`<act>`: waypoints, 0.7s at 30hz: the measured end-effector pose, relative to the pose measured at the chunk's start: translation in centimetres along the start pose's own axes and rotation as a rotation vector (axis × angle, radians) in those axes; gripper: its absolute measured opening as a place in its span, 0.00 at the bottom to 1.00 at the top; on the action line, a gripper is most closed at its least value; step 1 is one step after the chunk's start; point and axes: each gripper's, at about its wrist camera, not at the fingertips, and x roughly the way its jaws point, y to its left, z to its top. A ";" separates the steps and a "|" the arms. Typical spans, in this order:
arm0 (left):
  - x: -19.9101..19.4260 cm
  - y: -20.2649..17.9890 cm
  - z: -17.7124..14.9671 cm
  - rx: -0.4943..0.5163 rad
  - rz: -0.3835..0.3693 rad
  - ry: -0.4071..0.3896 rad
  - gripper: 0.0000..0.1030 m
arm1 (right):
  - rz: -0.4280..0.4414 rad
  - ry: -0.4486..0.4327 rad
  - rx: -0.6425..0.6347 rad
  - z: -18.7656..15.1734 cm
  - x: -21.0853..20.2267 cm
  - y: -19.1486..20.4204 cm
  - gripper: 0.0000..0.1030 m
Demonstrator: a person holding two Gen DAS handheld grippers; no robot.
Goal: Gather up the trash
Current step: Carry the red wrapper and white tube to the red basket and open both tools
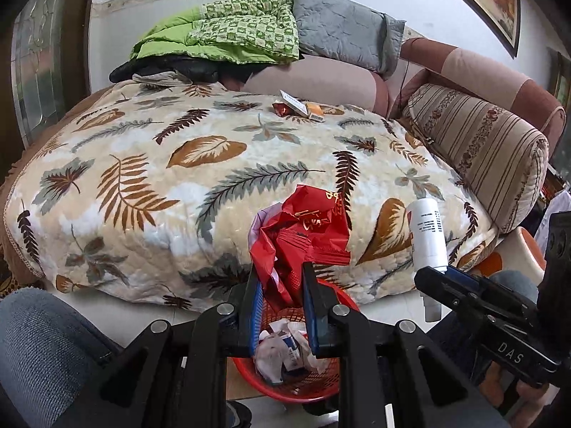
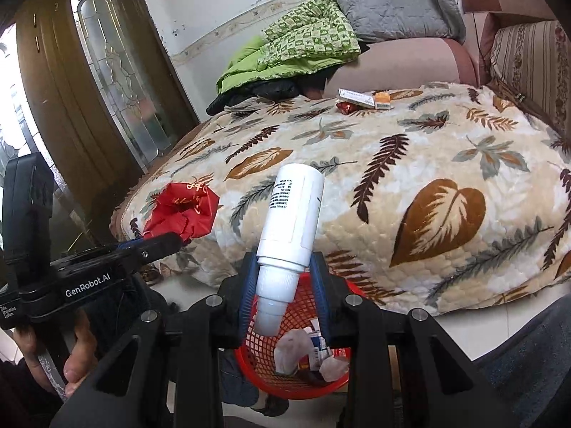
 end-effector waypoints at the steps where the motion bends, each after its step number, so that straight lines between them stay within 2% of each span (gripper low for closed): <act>1: 0.0 0.0 -0.1 0.000 0.002 0.001 0.19 | -0.002 0.003 -0.003 -0.1 0.1 0.1 0.28; 21: 0.7 0.0 -0.3 0.007 0.014 0.030 0.19 | -0.012 0.018 0.009 -0.2 0.4 -0.1 0.28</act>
